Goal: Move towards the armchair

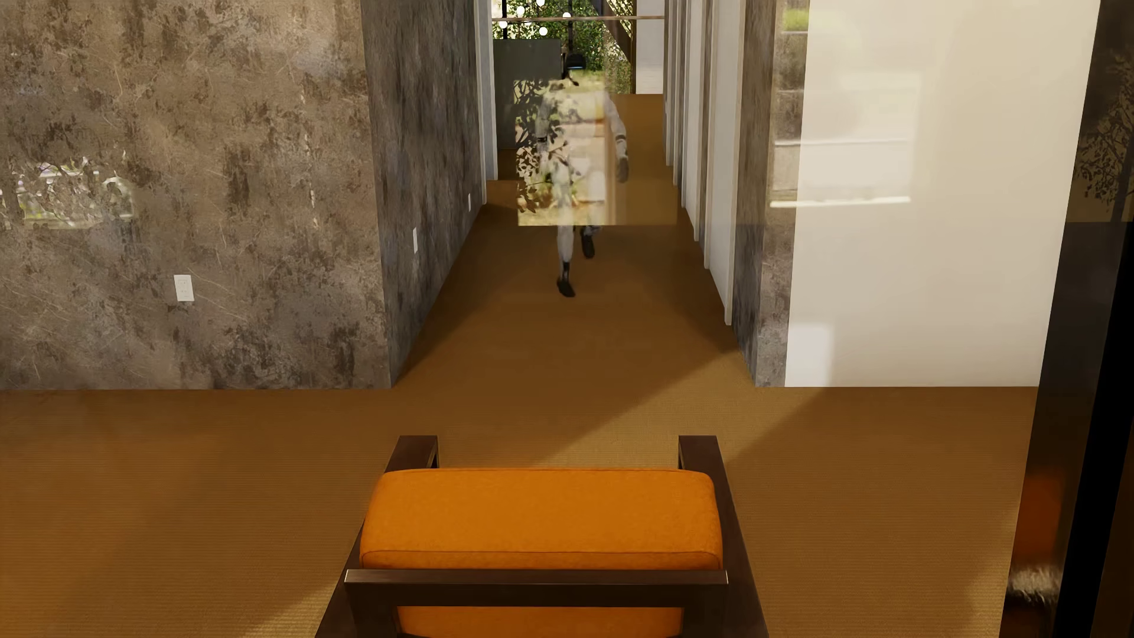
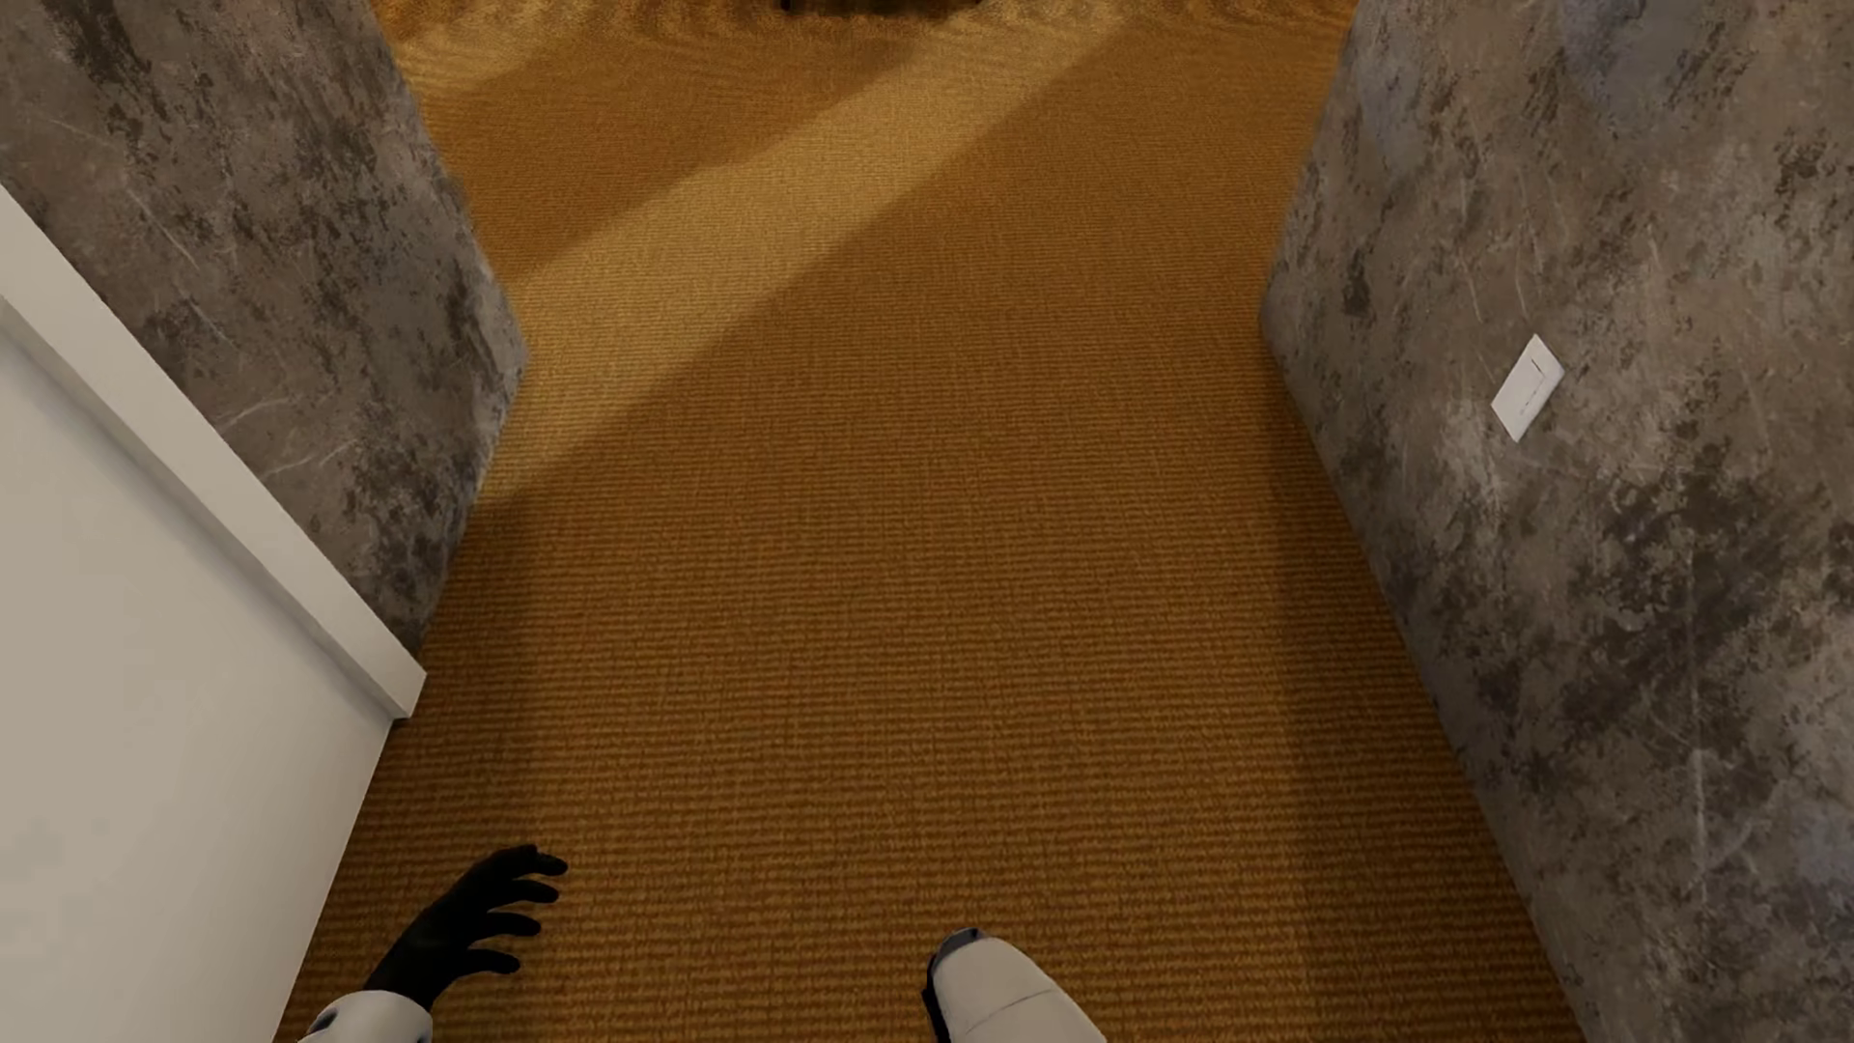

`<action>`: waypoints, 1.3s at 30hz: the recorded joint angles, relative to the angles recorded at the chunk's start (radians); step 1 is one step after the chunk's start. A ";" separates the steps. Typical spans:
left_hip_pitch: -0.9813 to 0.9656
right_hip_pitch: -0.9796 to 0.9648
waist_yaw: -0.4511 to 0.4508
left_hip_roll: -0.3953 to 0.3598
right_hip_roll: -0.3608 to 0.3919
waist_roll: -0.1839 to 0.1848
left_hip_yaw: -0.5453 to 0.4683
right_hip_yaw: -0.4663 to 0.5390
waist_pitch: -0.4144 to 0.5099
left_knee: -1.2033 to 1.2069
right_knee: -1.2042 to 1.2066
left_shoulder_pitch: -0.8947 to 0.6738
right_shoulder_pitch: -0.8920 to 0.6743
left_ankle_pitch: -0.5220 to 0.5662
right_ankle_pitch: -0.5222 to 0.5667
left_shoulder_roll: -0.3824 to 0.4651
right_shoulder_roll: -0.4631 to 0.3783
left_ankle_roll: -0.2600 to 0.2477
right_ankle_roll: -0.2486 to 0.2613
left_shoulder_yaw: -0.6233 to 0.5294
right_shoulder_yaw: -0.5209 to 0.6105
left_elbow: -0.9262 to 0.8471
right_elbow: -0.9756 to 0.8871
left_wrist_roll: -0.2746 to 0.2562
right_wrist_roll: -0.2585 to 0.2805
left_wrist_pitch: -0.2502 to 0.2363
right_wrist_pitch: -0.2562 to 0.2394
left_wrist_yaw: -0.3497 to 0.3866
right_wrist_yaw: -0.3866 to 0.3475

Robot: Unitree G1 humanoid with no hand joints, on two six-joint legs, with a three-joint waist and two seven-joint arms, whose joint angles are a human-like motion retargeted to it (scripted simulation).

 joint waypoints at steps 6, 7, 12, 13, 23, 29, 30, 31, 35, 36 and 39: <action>-0.542 0.517 0.383 -0.058 0.165 -0.008 0.000 0.000 0.027 0.686 -0.046 0.194 -0.201 -0.156 -0.143 -0.080 0.021 0.000 0.000 -0.256 -0.126 0.378 -0.123 0.000 0.000 0.000 0.000 0.000 0.000; -0.634 0.635 0.443 -0.072 0.153 -0.024 0.000 0.000 0.026 0.600 -0.109 0.243 -0.244 -0.181 -0.226 -0.079 0.016 0.000 0.000 -0.290 -0.182 0.432 -0.192 0.000 0.000 0.000 0.000 0.000 0.000; -0.869 0.947 0.701 -0.045 0.036 -0.071 0.000 0.000 -0.038 -0.265 -0.197 0.440 -0.433 -0.082 -0.486 -0.055 -0.044 0.000 0.000 -0.251 -0.443 0.545 -0.522 0.000 0.000 0.000 0.000 0.000 0.000; -0.903 0.984 0.736 -0.038 0.004 -0.073 0.000 0.000 -0.047 -0.352 -0.175 0.459 -0.446 -0.053 -0.467 -0.047 -0.058 0.000 0.000 -0.243 -0.480 0.561 -0.557 0.000 0.000 0.000 0.000 0.000 0.000; -0.348 0.388 0.374 -0.201 0.015 -0.030 0.000 0.000 0.006 -0.044 0.401 0.227 -0.212 -0.187 0.125 -0.085 0.050 0.000 0.000 -0.172 -0.082 0.198 -0.031 0.000 0.000 0.000 0.000 0.000 0.000; -0.025 0.181 0.100 -0.117 -0.039 -0.027 0.000 0.000 -0.014 -0.085 -0.118 0.060 -0.007 -0.206 -0.392 -0.044 0.018 0.000 0.000 0.011 0.046 -0.139 0.048 0.000 0.000 0.000 0.000 0.000 0.000; -0.004 0.163 0.095 -0.089 -0.001 -0.010 0.000 0.000 -0.029 -0.028 -0.093 0.080 0.013 -0.113 -0.205 -0.048 0.018 0.000 0.000 0.027 0.037 -0.123 0.060 0.000 0.000 0.000 0.000 0.000 0.000; -0.037 0.150 0.096 -0.050 0.040 0.011 0.000 0.000 -0.044 0.095 -0.043 0.102 0.022 0.029 -0.014 -0.057 0.024 0.000 0.000 0.026 0.018 -0.084 0.075 0.000 0.000 0.000 0.000 0.000 0.000; -0.378 0.388 0.232 0.000 0.186 0.049 0.000 0.000 0.010 0.719 0.029 0.123 -0.120 -0.023 -0.021 -0.098 0.034 0.000 0.000 -0.185 -0.022 0.279 0.051 0.000 0.000 0.000 0.000 0.000 0.000; -0.463 0.496 0.296 -0.030 0.181 0.028 0.000 0.000 0.010 0.735 -0.022 0.146 -0.164 -0.148 -0.093 -0.100 0.031 0.000 0.000 -0.238 -0.056 0.354 -0.010 0.000 0.000 0.000 0.000 0.000 0.000; -0.636 0.740 0.512 -0.083 0.104 -0.038 0.000 0.000 0.003 0.371 -0.137 0.260 -0.321 -0.185 -0.293 -0.080 0.016 0.000 0.000 -0.305 -0.157 0.472 -0.204 0.000 0.000 0.000 0.000 0.000 0.000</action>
